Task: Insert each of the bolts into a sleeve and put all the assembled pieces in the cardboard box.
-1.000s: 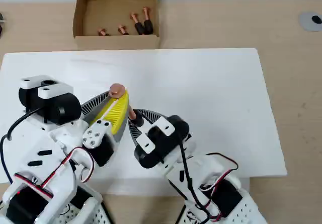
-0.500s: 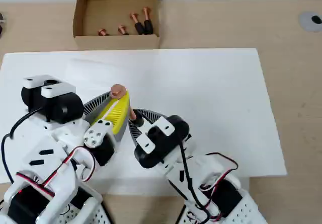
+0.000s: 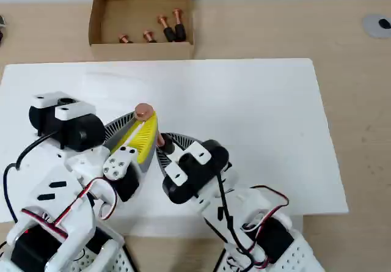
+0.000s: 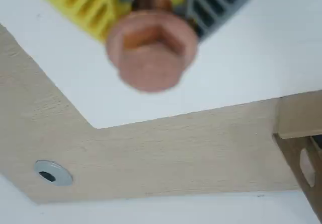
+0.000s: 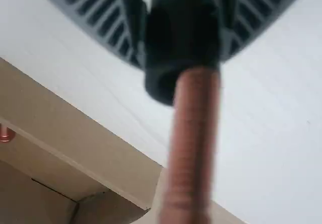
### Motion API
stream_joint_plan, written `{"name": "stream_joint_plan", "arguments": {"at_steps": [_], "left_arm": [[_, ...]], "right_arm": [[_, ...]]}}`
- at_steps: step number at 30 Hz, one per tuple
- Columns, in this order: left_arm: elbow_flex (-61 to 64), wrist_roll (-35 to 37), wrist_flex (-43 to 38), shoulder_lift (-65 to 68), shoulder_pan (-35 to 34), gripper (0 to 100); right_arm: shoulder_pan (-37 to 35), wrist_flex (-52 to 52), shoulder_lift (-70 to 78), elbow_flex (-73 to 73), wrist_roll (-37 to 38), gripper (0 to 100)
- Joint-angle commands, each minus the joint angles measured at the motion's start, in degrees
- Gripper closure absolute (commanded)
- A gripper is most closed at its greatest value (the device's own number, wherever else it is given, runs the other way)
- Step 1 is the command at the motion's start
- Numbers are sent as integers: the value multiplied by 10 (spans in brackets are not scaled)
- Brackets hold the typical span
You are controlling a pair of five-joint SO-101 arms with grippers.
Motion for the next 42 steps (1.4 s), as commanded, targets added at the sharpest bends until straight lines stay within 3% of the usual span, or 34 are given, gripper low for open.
{"name": "stream_joint_plan", "arguments": {"at_steps": [1, 15, 21, 26, 42], "left_arm": [[1, -4, -4, 0, 2, 991], [38, -20, -55, 0, -1, 991], [45, -19, -76, 0, -49, 991], [47, -15, -86, 0, -51, 991], [32, 41, -86, 3, -50, 991]], "right_arm": [[-7, 1, 3, -56, -5, 988], [-7, 1, 3, -56, -5, 988], [-7, 1, 3, -53, -5, 988], [-7, 1, 3, -53, -5, 988], [-7, 1, 3, -51, -5, 988]]}}
